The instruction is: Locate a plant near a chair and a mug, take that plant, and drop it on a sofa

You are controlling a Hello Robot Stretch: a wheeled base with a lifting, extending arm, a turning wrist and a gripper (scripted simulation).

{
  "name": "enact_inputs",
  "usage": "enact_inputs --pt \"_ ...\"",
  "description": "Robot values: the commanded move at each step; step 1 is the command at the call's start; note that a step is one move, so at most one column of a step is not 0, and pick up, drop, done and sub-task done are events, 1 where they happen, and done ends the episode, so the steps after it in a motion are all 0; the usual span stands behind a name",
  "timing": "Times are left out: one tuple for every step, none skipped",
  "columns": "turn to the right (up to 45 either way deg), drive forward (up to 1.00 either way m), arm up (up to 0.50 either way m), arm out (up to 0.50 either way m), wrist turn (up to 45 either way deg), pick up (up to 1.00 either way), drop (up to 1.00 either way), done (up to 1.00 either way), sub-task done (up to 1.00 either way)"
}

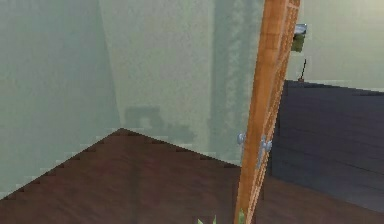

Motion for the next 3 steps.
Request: enact_inputs --pt "0.0 0.10 0.00 0.00 0.0 0.00 0.00 0.00 0.00" --pt "45.0 0.00 0.00 0.00 0.0 0.00 0.00 0.00 0.00" --pt "27.0 0.00 0.00 0.00 0.0 0.00 0.00 0.00 0.00"
